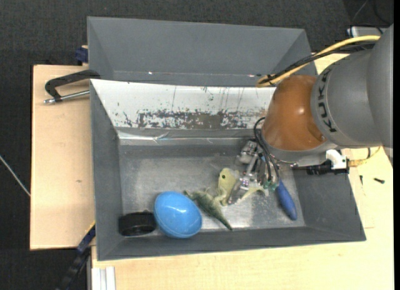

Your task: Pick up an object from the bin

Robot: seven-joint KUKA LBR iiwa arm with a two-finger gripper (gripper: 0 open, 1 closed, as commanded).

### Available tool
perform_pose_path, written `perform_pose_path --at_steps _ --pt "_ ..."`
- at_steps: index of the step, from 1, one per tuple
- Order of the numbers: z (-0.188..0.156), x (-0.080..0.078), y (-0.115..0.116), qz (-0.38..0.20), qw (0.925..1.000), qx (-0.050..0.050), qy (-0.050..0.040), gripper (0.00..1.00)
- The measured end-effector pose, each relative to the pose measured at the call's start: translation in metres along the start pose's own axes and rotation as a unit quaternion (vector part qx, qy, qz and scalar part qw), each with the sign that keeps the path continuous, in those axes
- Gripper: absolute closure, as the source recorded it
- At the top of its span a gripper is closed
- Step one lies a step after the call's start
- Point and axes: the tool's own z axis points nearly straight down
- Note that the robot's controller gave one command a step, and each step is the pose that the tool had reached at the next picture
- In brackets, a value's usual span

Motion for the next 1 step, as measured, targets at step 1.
perform_pose_path --at_steps 1 --pt "-0.0009 0.0092 0.0034 0.097 0.9952 -0.002 -0.0032 0.00"
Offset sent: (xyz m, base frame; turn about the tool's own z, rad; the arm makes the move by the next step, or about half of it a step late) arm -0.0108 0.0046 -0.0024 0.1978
